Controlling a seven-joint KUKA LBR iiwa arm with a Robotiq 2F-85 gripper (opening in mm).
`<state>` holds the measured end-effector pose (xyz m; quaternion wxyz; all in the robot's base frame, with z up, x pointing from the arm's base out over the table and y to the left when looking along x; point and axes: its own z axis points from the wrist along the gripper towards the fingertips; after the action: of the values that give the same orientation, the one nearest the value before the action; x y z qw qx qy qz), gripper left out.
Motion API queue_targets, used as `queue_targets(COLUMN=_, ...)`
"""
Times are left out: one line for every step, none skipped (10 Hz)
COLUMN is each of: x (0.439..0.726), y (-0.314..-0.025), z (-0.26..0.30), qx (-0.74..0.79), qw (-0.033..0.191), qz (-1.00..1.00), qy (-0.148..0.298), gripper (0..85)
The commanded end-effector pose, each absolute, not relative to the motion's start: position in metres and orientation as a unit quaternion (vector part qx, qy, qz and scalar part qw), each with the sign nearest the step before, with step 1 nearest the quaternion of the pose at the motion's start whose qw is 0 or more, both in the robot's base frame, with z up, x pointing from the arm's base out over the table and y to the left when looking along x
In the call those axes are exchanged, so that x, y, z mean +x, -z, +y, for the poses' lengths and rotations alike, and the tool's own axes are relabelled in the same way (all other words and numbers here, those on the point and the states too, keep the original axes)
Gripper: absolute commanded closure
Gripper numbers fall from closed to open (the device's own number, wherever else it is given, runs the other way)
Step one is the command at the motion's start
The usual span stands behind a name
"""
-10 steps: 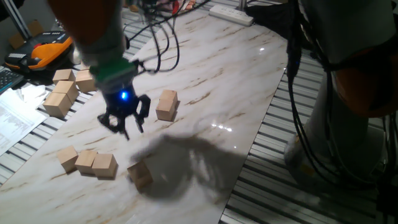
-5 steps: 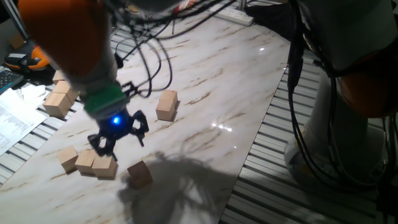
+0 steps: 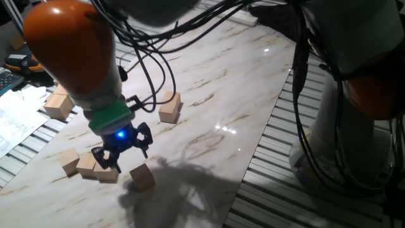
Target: Stack the blocks into a pyramid shape
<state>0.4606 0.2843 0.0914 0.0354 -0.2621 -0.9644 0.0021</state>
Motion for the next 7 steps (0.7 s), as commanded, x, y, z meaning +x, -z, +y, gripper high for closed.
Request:
queue_targets(x=0.460, y=-0.087, z=0.284, qx=-0.261, qw=0.033, qz=-0.965, qy=-0.002, gripper=17.0)
queue_targets(x=0.459, y=-0.082, z=0.284, qx=-0.260, qw=0.029, qz=-0.965, qy=-0.005, gripper=17.0)
queue_targets(x=0.458, y=-0.079, z=0.285, qx=-0.259, qw=0.028, qz=-0.965, qy=-0.007, gripper=17.0)
queue_targets(x=0.458, y=-0.076, z=0.285, qx=-0.259, qw=0.028, qz=-0.966, qy=-0.005, gripper=17.0)
queue_targets(x=0.458, y=-0.074, z=0.285, qx=-0.257, qw=0.028, qz=-0.966, qy=-0.006, gripper=17.0)
queue_targets(x=0.459, y=-0.071, z=0.284, qx=-0.256, qw=0.028, qz=-0.966, qy=-0.005, gripper=17.0)
queue_targets(x=0.460, y=-0.069, z=0.285, qx=-0.254, qw=0.027, qz=-0.967, qy=-0.008, gripper=17.0)
